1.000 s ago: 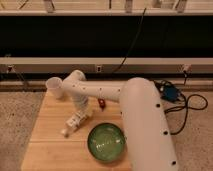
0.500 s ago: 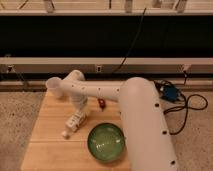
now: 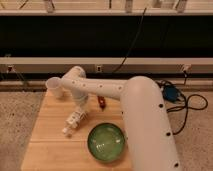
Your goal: Place the bottle in the ceramic bowl
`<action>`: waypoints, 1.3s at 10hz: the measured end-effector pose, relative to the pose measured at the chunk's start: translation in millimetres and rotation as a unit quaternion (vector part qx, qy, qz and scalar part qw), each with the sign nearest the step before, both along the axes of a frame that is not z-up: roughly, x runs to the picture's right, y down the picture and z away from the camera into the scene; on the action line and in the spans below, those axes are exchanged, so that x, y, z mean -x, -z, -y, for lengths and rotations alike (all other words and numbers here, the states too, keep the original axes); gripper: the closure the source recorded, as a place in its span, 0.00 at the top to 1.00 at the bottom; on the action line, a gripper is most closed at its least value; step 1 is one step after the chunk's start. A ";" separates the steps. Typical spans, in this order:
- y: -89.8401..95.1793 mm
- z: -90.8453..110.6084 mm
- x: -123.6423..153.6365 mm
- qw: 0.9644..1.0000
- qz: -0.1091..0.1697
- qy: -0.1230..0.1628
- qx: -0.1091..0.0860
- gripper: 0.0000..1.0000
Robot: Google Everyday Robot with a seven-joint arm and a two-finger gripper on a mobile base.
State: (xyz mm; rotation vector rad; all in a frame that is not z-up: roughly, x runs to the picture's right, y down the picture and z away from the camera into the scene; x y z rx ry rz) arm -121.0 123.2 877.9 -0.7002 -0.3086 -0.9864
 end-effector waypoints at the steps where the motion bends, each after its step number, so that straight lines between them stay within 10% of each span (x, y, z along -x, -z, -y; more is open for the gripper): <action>1: 5.7 7.5 -5.5 1.000 0.001 -0.002 -0.002 0.02; 13: 57.6 34.5 -66.1 1.000 -0.001 -0.014 -0.010 0.02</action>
